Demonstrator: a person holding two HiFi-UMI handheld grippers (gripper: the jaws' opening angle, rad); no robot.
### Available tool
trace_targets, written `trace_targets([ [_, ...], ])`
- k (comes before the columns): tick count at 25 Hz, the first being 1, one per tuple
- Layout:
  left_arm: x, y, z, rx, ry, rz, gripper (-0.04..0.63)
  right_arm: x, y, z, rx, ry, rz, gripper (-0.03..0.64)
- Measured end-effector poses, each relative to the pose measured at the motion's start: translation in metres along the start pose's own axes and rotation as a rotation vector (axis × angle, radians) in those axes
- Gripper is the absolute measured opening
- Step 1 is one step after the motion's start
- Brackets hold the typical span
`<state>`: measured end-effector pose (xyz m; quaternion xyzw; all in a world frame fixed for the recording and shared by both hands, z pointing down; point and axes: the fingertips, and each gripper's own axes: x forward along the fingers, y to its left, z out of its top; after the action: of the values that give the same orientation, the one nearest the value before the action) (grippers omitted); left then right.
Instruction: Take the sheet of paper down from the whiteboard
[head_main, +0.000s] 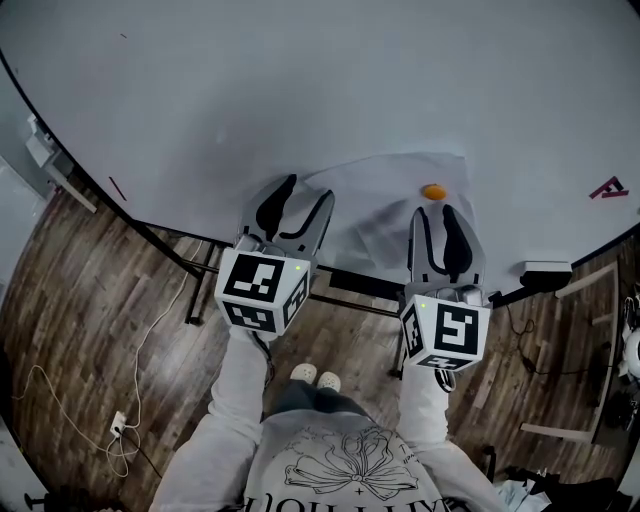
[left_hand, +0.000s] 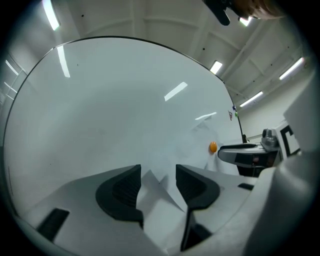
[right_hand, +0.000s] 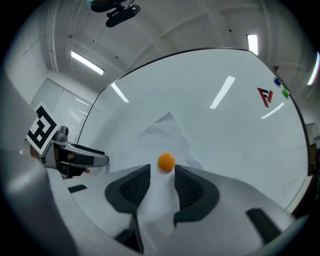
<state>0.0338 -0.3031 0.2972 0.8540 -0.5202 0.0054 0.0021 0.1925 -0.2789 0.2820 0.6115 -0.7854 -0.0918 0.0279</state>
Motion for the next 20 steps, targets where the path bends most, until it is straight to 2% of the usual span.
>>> trace_targets([
  [8, 0.0094, -0.0035, 0.001, 0.022, -0.008, -0.098, 0.199, 0.0068, -0.0006, -0.0014, -0.003, 0.012, -0.035, 0.138],
  [14, 0.0103, -0.0048, 0.0006, 0.005, -0.027, -0.148, 0.19, 0.0082, -0.002, -0.0043, -0.012, 0.021, -0.056, 0.138],
  [16, 0.0098, -0.0068, 0.0003, 0.001, -0.027, -0.165, 0.128, 0.0082, -0.0022, -0.0047, -0.01, 0.023, -0.064, 0.138],
  [20, 0.0084, -0.0081, -0.0003, 0.015, -0.026, -0.168, 0.084, 0.0097, 0.0004, -0.0049, -0.006, 0.025, -0.072, 0.142],
])
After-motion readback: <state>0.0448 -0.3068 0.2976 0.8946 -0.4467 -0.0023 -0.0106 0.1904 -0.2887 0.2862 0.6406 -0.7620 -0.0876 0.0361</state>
